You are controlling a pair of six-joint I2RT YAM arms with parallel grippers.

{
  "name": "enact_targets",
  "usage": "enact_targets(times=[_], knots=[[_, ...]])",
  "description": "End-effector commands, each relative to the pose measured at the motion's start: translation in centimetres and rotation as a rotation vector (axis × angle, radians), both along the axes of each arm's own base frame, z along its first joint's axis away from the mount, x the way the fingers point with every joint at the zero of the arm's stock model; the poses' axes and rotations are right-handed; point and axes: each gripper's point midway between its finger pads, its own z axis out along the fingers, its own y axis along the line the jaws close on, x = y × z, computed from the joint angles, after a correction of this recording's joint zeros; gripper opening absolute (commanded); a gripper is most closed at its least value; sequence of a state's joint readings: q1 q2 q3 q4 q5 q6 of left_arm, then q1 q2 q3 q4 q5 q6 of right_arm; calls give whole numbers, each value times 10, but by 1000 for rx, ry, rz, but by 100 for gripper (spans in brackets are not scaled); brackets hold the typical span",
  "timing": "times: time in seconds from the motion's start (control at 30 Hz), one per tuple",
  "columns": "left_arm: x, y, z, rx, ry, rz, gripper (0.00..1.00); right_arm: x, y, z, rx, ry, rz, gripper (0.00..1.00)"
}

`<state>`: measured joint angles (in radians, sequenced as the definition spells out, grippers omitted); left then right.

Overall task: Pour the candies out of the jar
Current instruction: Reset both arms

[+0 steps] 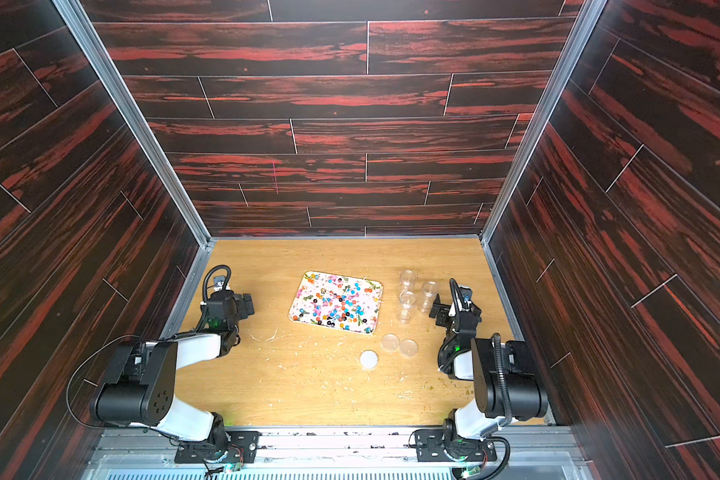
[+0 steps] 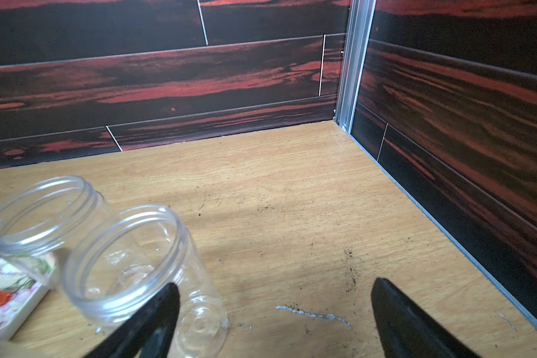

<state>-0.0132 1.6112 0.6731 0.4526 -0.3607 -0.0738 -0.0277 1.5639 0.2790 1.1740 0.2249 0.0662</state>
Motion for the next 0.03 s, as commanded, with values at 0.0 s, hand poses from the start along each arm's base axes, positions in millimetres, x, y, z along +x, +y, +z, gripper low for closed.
enact_targets(times=[0.0], knots=[[30,-24,-70,-39,449,-146,100,3,2,5,-11,-20,9,99]])
